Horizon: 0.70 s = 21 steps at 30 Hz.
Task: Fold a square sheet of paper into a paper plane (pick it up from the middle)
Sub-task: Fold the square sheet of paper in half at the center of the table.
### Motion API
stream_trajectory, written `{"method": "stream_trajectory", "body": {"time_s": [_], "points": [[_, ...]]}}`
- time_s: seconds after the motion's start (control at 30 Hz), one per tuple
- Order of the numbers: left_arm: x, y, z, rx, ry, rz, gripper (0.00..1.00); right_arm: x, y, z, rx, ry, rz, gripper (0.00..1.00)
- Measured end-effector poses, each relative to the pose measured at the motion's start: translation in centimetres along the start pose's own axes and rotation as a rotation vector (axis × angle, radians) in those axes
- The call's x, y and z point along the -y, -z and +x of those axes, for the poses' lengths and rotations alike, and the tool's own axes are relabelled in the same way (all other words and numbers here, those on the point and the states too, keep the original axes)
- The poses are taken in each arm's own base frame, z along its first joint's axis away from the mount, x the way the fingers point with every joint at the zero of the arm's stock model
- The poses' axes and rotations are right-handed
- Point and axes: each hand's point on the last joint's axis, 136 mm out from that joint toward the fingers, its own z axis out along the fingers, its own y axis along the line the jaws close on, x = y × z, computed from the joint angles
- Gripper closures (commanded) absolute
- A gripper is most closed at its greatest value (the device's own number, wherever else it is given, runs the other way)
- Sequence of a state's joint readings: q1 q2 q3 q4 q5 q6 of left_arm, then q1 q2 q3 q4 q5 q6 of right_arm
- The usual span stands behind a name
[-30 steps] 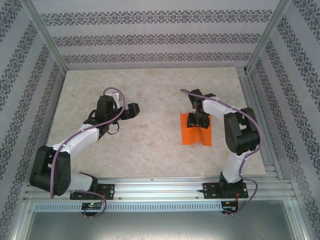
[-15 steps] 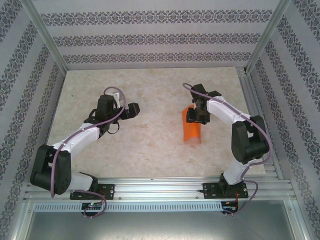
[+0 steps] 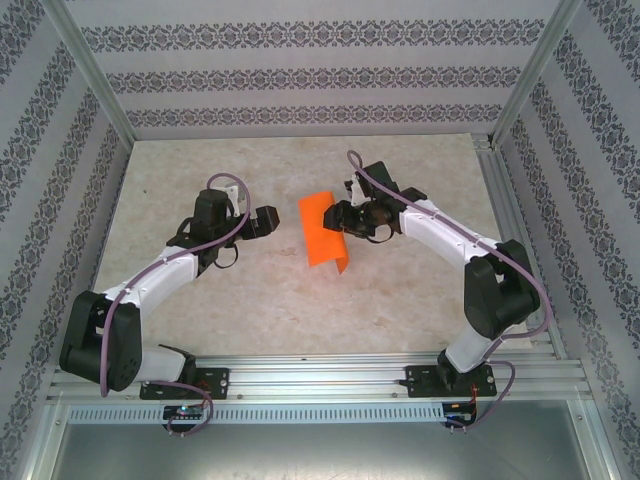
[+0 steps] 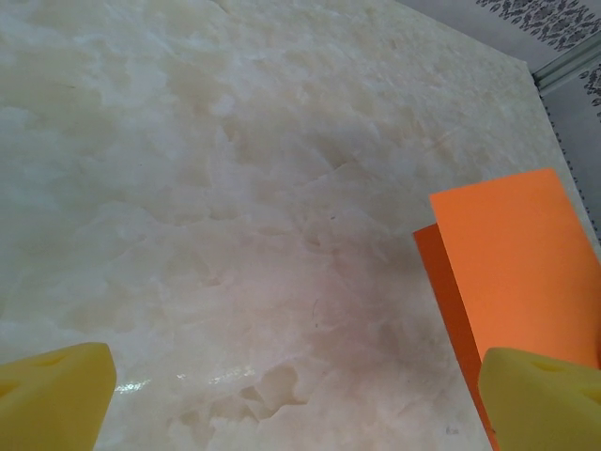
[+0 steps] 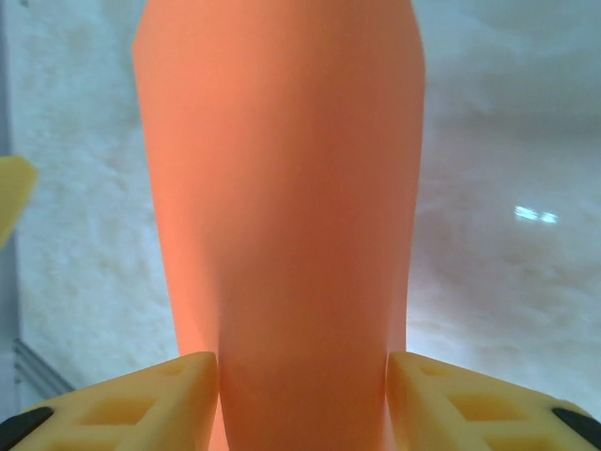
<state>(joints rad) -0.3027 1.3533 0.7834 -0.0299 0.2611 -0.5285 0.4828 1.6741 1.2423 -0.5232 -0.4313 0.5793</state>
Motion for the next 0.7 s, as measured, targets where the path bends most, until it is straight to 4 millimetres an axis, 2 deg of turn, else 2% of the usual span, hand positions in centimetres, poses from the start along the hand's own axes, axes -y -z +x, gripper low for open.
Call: {"method": "stream_trajectory", "body": {"time_s": [0.13, 0.3, 0.5, 0.7], "points": [[0.6, 0.1, -0.4, 0.001, -0.003, 0.019, 0.0, 0.8, -1.1, -0.1, 0.006, -0.036, -0.039, 0.49], [1.4, 0.1, -0.3, -0.008, -0.012, 0.043, 0.0, 5.7, -2.1, 1.0, -0.014, -0.141, -0.003, 0.49], [2.7, -0.8, -0.1, -0.034, -0.025, 0.074, 0.0, 10.4, -1.6, 1.9, -0.017, -0.242, 0.05, 0.44], [4.5, -2.8, 1.1, -0.1, -0.045, 0.114, 0.0, 12.5, -1.0, 2.2, -0.016, -0.242, 0.1, 0.39]]}}
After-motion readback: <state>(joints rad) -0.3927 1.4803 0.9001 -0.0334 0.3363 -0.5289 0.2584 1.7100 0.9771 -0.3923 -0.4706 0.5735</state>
